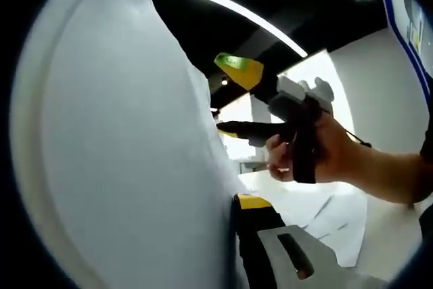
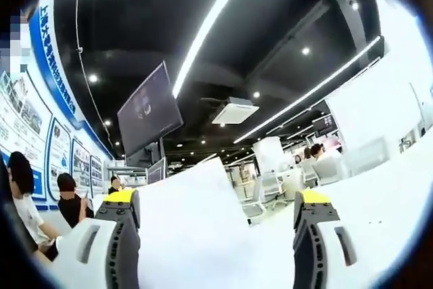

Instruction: Organize the stack of printing papers by aligning and flattening the scattered papers on the table

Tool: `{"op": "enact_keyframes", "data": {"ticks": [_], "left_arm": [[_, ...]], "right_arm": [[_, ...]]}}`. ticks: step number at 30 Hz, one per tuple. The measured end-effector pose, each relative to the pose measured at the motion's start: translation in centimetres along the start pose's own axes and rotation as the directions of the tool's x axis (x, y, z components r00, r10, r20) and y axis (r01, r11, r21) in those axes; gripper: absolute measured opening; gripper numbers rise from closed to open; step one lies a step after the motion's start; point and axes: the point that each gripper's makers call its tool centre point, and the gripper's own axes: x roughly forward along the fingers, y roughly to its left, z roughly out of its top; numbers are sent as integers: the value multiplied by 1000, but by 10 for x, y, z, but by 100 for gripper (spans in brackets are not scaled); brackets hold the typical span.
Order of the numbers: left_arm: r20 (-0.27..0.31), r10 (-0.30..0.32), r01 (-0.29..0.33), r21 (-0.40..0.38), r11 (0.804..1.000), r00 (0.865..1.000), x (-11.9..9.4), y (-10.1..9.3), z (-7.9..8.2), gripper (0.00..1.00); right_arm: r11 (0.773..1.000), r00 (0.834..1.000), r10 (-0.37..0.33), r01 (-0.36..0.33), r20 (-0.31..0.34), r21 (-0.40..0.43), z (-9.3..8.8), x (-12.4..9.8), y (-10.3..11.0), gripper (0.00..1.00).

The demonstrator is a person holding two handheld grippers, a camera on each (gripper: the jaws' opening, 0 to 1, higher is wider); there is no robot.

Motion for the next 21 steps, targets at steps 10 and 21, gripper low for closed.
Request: {"op": "enact_keyframes", "data": {"ticks": [10,21], "left_arm": [[-3,5,-5,0,1000,1000,1,-1,-1,8],[-6,4,-4,-3,1000,1000,2,-3,-1,8]], "right_arm": [[1000,1000,-1,0,-15,-24,1,-2,-1,90],[1000,1000,-9,8,-9,-15,4,-5,-5,90]]}}
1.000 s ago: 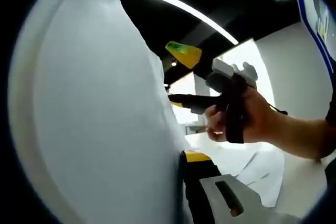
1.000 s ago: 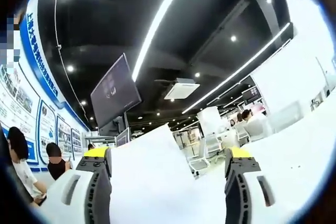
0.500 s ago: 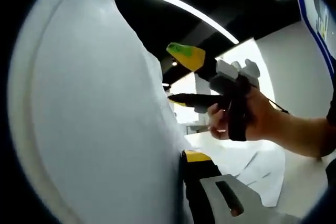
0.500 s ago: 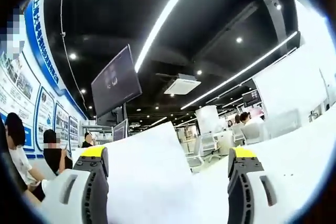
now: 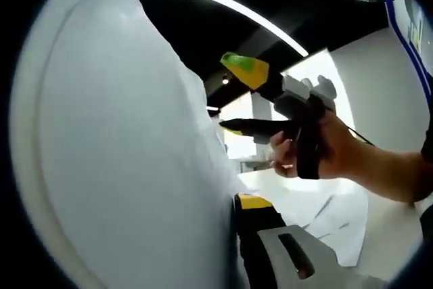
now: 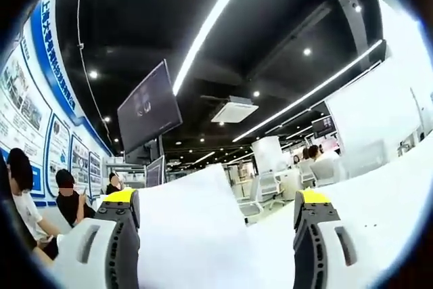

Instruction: Organize the stack of printing papers by aligning and flattening the scattered papers on the table

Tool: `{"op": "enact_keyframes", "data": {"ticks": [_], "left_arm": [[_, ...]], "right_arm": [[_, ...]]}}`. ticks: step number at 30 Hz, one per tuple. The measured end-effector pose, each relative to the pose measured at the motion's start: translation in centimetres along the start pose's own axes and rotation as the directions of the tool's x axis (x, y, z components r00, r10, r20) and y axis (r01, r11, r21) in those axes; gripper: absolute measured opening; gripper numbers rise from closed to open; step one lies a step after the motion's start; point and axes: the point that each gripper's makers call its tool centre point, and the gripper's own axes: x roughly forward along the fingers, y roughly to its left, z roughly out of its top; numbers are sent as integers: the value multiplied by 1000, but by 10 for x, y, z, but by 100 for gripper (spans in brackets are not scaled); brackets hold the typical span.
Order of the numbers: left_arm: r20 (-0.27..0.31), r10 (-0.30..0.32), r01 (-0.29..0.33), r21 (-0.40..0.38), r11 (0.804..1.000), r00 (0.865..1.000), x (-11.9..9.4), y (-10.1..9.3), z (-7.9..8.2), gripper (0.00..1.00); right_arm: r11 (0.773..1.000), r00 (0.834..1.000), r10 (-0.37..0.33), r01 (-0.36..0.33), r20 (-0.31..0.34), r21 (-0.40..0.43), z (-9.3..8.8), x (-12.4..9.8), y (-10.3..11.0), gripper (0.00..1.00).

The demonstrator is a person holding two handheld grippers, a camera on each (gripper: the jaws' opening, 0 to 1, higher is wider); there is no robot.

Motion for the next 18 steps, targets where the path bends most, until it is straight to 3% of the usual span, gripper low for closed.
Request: {"op": "enact_keyframes", "data": {"ticks": [18], "left_arm": [[-2,4,-4,1,1000,1000,-1,-1,0,9]], "right_arm": [[1000,1000,-9,9,-11,-15,-2,-3,-1,90]]}}
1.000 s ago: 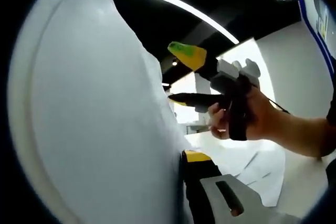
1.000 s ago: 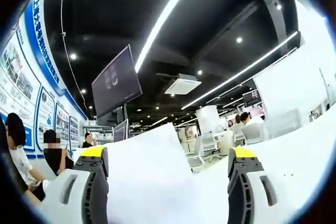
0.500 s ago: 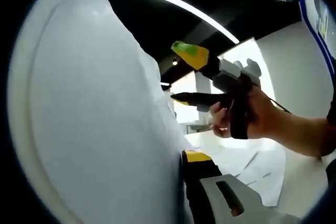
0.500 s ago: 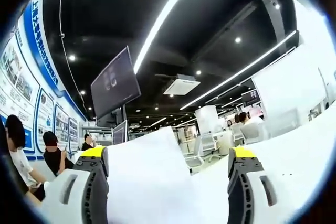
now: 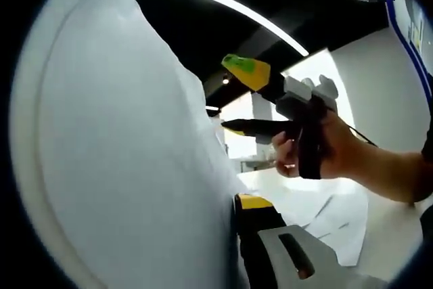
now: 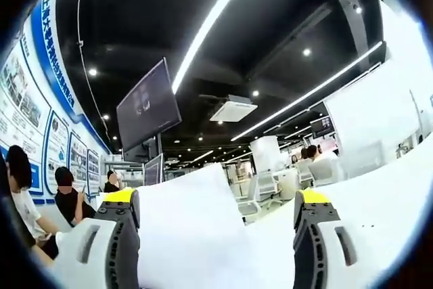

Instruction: Organize the stack of printing papers by aligning and flattening the scattered papers on the table

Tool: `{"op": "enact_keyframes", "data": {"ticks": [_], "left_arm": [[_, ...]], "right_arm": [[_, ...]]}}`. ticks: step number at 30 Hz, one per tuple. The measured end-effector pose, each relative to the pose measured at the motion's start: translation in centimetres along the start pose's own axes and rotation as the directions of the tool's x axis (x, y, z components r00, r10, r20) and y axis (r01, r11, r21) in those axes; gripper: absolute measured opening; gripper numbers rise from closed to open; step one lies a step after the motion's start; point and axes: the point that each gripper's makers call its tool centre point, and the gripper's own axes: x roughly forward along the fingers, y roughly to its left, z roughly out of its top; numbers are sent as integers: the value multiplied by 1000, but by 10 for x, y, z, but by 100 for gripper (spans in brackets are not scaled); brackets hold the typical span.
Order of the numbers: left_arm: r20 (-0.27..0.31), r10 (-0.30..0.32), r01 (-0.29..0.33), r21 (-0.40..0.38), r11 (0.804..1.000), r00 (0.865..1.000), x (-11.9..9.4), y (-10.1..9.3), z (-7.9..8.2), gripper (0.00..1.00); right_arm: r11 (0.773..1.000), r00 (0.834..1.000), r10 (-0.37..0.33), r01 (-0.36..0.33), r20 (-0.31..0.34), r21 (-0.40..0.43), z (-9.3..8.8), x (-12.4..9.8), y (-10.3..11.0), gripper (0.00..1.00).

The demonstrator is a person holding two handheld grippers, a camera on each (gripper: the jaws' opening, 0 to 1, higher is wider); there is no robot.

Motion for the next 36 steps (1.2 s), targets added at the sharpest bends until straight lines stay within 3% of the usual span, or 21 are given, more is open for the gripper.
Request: {"op": "enact_keyframes", "data": {"ticks": [36], "left_arm": [[-3,3,-3,2,1000,1000,0,1,-1,9]], "right_arm": [[997,997,-68,67,-32,-47,4,-26,-19,89]]}}
